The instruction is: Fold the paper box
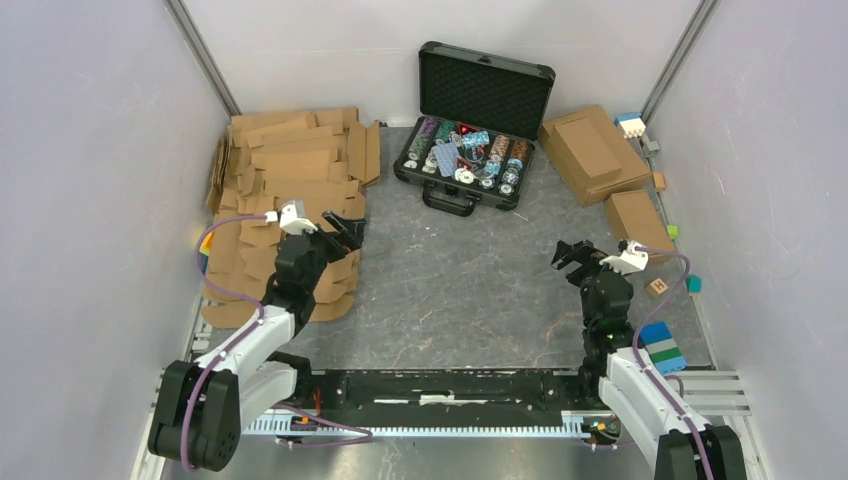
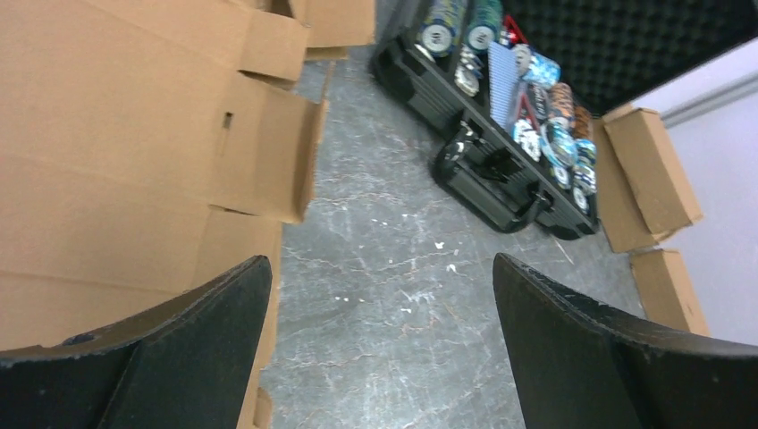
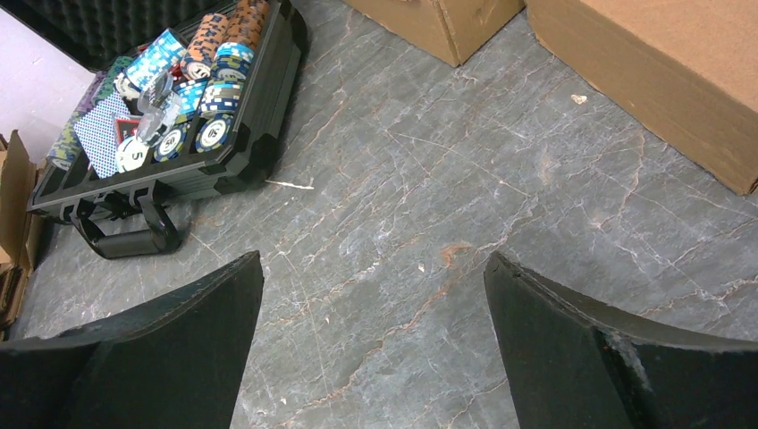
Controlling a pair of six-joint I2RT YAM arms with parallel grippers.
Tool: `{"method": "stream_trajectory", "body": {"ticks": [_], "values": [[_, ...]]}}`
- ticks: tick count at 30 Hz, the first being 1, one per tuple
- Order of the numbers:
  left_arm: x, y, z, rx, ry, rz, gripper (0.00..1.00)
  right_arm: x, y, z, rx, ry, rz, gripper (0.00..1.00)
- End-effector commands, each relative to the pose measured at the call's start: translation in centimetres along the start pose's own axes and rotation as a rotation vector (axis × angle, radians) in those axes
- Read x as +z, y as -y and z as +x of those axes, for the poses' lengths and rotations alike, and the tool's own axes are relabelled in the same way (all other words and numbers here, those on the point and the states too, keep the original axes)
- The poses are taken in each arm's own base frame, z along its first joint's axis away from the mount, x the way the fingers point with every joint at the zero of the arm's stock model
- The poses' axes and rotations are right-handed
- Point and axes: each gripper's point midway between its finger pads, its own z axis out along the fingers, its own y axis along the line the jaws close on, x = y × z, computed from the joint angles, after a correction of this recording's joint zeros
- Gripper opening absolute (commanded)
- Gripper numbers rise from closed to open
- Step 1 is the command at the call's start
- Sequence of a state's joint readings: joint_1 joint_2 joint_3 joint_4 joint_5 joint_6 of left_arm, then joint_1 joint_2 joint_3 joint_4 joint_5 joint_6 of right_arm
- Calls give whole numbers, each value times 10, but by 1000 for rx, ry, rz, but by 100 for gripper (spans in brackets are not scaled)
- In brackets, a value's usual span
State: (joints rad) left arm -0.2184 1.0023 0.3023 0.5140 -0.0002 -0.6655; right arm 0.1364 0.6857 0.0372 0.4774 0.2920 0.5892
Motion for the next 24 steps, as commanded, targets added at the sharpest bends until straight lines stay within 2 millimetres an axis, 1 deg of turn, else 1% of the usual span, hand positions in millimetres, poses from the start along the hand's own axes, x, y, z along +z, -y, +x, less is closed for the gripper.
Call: {"method": "stream_trajectory", "body": {"ticks": [1,4,9,10,12,13,17,20,21,24], "values": [[4,-12,-17,9,38,-113,100,2,-9,-12,23,30,-23,98],[7,-22,-16,22,22,-171,100,2,-9,-11,21,26,-26,98],[16,-27,-14,47,-3,-206,100,2,-12,-10,14,23,-40,98],[19,-28,-12,57,-16,-208,99,2,-12,-11,14,23,-42,98],[29,-24,-9,90,-62,-197,89,2,-12,-10,8,22,-43,98],[33,-25,-5,97,-89,-203,87,2,-13,-11,9,23,-46,98],[46,-32,5,131,-124,-235,87,3,-14,-10,5,17,-56,98],[56,-31,12,191,-146,-247,87,3,-16,-9,1,11,-65,98],[59,-31,16,212,-156,-253,85,3,-17,-8,2,8,-69,98],[70,-35,22,234,-182,-273,70,4,-18,-7,-2,1,-73,98]]}}
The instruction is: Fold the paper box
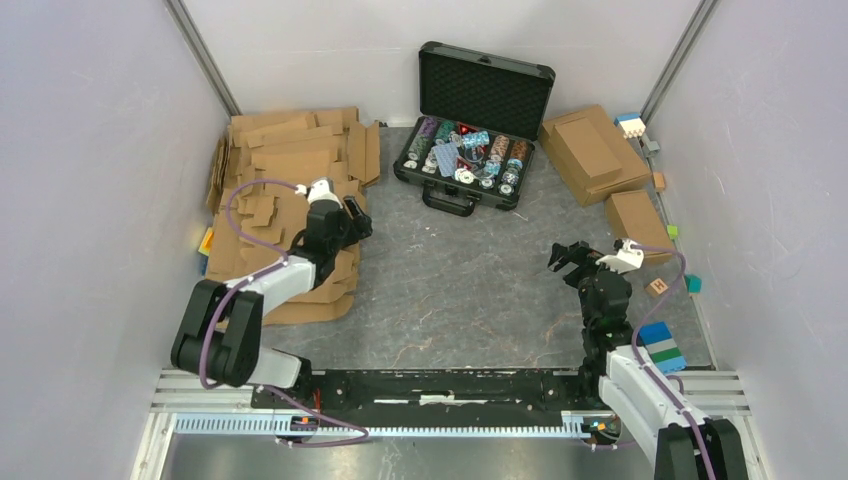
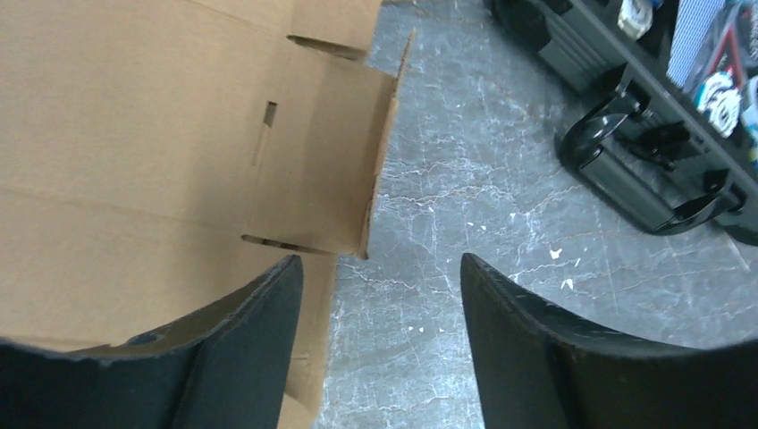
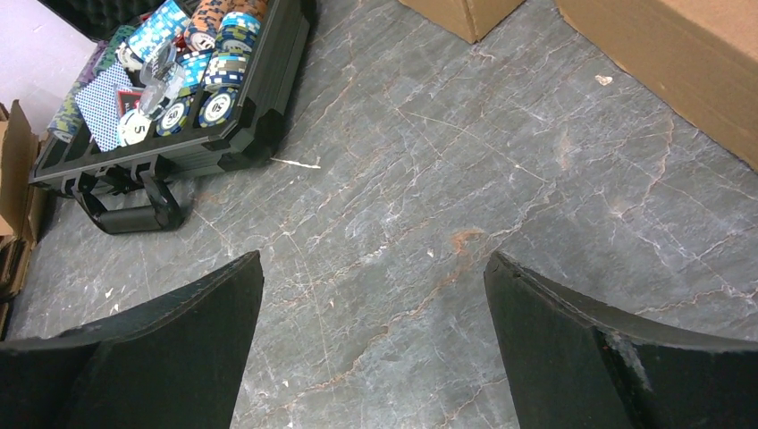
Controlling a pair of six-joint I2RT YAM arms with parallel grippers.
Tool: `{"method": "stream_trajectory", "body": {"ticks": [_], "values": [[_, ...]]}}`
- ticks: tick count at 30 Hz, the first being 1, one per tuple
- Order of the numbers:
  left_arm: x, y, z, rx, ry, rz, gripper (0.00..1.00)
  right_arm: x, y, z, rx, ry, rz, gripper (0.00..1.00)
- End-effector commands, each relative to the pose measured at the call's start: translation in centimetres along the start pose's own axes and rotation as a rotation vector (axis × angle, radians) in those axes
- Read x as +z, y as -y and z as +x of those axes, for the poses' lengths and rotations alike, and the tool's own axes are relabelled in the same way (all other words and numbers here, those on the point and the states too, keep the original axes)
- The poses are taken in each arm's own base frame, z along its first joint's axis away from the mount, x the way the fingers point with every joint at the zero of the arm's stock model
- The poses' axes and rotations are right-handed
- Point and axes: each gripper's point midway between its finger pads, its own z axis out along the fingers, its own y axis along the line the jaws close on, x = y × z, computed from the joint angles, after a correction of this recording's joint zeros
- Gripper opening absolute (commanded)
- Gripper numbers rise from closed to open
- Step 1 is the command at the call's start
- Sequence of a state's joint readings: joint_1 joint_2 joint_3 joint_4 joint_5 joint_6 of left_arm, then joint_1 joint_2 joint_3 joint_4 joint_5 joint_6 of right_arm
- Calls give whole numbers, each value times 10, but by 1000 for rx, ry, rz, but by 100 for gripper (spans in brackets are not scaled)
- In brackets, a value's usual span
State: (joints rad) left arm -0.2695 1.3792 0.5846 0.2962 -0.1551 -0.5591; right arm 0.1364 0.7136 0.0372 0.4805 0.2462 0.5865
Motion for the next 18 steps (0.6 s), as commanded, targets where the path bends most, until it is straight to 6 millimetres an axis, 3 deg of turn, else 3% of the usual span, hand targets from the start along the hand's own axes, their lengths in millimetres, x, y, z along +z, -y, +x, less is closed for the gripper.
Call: {"method": "stream_trajectory", "body": {"ticks": [1,4,8,13,16,18], "values": [[17,6,-12,83,19,-27,67,4,-15,-17,4,42,-50,98],[30,8,-13,93,7,-36,47,4,-19,-17,-5,42,-74,98],[29,15,-8,95,-14,-1,3,3,-23,-18,-12,42,-99,99],[5,35,-18,124,42,62,2,2,-28,-19,-25,45,-123,99],[-16,62,-18,149,64,177,2,2,-32,-18,-29,42,-152,99],[-30,81,-16,169,76,250,2,0,-48,-17,-39,34,-242,99]]}}
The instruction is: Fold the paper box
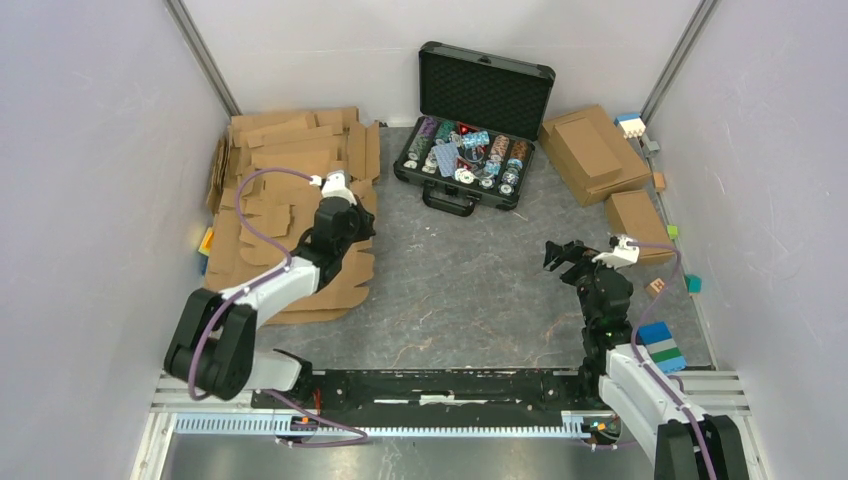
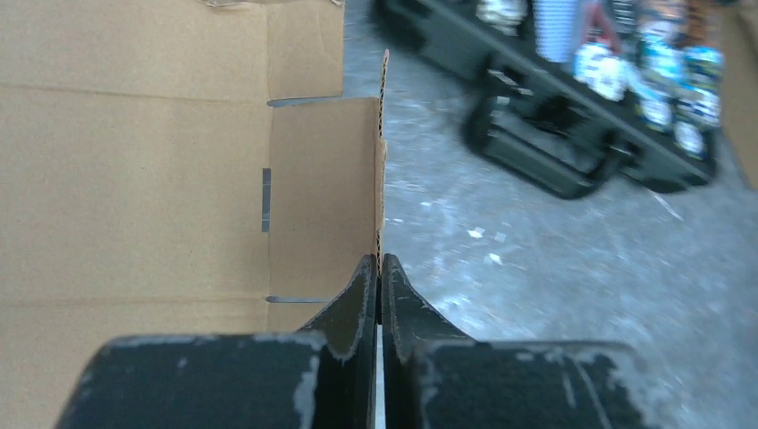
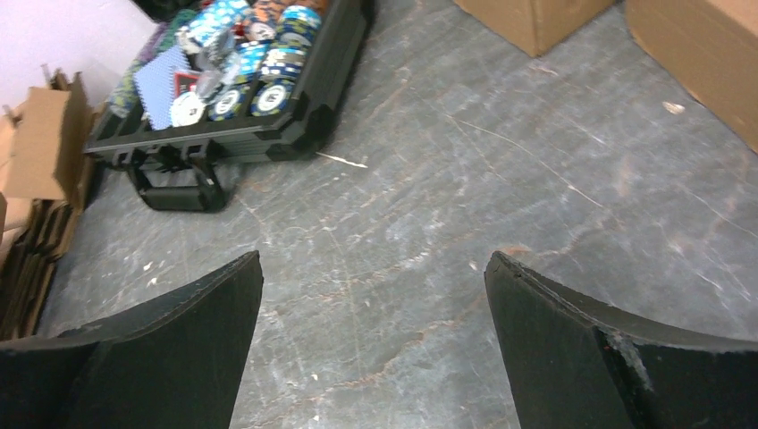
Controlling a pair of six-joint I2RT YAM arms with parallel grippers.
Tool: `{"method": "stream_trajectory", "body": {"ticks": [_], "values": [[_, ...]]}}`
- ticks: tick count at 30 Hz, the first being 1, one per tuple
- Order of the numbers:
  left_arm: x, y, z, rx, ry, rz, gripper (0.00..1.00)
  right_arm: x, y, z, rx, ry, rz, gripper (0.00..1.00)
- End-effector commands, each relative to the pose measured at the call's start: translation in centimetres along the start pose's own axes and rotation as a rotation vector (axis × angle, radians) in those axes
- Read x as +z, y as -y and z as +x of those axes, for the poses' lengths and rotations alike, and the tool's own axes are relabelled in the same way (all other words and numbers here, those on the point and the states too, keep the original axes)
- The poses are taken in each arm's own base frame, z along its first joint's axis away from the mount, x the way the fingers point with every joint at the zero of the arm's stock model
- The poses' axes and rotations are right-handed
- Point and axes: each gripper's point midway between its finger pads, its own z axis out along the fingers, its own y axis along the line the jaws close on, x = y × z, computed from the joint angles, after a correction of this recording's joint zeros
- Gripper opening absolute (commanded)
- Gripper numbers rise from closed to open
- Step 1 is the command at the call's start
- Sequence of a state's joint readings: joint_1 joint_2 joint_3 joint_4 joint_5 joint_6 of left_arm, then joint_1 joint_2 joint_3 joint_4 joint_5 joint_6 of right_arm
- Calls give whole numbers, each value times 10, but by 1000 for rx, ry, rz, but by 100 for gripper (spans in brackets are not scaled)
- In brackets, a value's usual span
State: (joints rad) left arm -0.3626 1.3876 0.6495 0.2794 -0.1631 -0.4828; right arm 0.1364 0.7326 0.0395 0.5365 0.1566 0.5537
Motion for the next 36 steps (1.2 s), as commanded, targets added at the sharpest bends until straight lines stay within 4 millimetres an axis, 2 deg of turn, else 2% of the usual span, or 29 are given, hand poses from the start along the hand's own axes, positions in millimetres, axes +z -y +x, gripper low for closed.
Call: {"method": "stream_trajectory", "body": {"ticks": [1,5,9,13,18,20,21,24,27,33,36], "values": [[-29,51,-16,73,83,197,2,2,-38,-19,-25,52,-191,99],[-56,95,-14,94,110,422,3,-7,-86,-13,-55,5,-460,98],[-78,132,-7,108,96,641,3,-12,-110,-6,-65,-32,-580,98],[-87,162,12,142,31,756,5,-17,-126,-2,-87,-45,-649,98],[-99,201,45,208,-50,893,27,-21,-135,-1,-113,-41,-689,98],[-100,208,53,222,-80,915,50,-21,-137,0,-121,-44,-699,98],[-100,209,53,217,-85,920,58,-22,-139,1,-124,-48,-701,98],[-91,197,49,213,-61,833,71,-18,-139,5,-129,-72,-695,98],[-75,172,39,213,-38,665,74,-18,-144,11,-136,-101,-708,98],[-38,79,9,99,25,201,80,-7,-154,32,-201,-199,-680,98],[-27,42,6,31,2,65,83,-6,-163,45,-213,-260,-695,98]]}}
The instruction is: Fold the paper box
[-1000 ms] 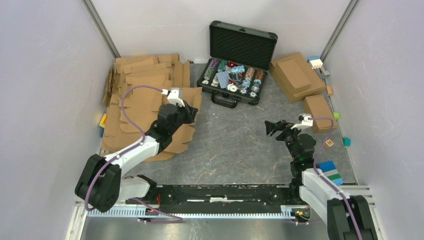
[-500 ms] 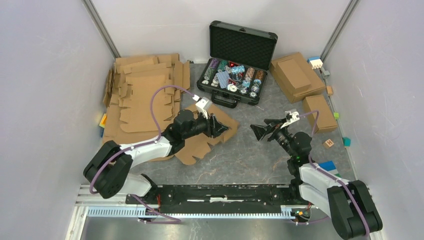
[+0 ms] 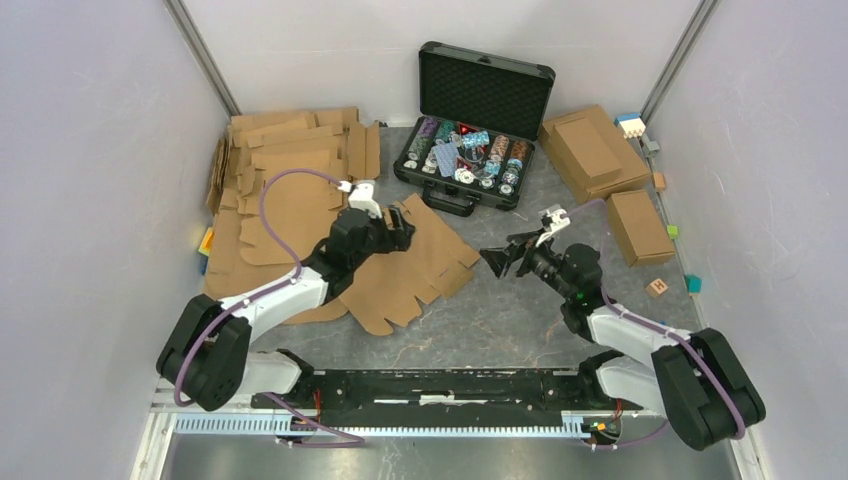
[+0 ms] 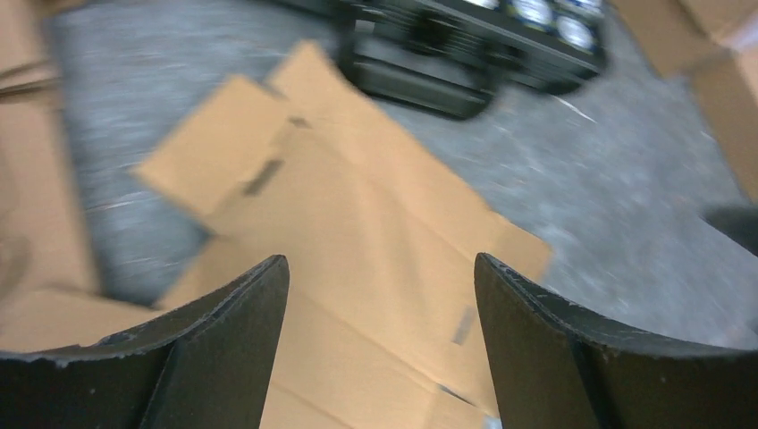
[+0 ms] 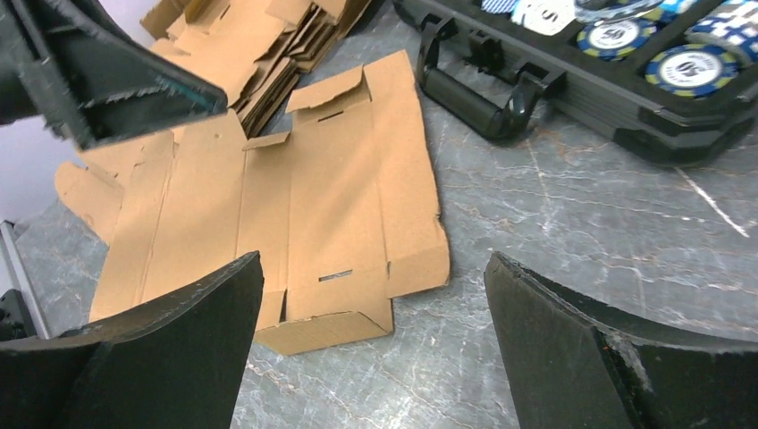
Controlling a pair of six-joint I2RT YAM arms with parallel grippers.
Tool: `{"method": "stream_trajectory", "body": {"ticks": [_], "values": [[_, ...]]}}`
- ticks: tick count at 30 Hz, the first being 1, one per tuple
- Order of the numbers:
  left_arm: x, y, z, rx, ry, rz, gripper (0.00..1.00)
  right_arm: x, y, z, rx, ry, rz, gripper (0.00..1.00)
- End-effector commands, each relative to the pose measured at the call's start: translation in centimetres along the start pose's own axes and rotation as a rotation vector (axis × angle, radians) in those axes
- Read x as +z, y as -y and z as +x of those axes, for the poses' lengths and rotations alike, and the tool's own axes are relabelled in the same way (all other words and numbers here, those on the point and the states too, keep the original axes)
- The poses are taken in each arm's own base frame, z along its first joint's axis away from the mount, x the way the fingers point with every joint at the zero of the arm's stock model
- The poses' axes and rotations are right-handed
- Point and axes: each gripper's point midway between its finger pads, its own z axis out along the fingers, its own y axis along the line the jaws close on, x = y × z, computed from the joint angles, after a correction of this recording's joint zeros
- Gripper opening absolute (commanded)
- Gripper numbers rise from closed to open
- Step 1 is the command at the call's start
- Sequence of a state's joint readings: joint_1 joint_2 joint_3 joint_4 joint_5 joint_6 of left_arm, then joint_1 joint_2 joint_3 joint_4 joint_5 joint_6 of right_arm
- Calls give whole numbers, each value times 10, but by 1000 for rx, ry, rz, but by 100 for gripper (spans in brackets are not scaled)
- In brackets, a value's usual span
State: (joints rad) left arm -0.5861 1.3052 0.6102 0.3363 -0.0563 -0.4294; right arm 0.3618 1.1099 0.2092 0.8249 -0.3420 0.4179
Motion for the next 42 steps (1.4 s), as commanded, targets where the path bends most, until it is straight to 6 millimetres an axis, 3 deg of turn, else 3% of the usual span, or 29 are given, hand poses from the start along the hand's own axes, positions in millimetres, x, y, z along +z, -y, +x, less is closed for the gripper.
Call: {"method": "stream_trajectory", "body": {"ticks": [1,4,10,14,17,20,22,27,33,42], "values": [[-5,-67,-16,-124,26,-289,83,17,-7,3,-39,-60,-11,98],[-7,-84,-14,-168,22,-339,82,25,-11,13,-50,-112,-17,98],[-12,-98,-14,-134,13,-413,82,38,-5,38,-57,-242,14,99],[-15,-103,-11,-84,-27,-442,76,43,8,54,-44,-330,71,94],[-17,-108,-11,-35,-46,-468,71,45,4,57,-36,-340,43,92],[-27,-122,-9,-16,-68,-558,73,46,2,59,-32,-344,26,92],[-39,-127,-5,-42,-87,-603,80,46,2,60,-34,-347,26,92],[-80,-117,22,-225,-166,-619,100,47,2,62,-31,-353,28,92],[-139,-123,41,-419,-146,-748,100,46,1,59,-34,-341,26,93],[-138,-91,70,-567,-177,-509,100,43,2,55,-56,-324,36,93]]}}
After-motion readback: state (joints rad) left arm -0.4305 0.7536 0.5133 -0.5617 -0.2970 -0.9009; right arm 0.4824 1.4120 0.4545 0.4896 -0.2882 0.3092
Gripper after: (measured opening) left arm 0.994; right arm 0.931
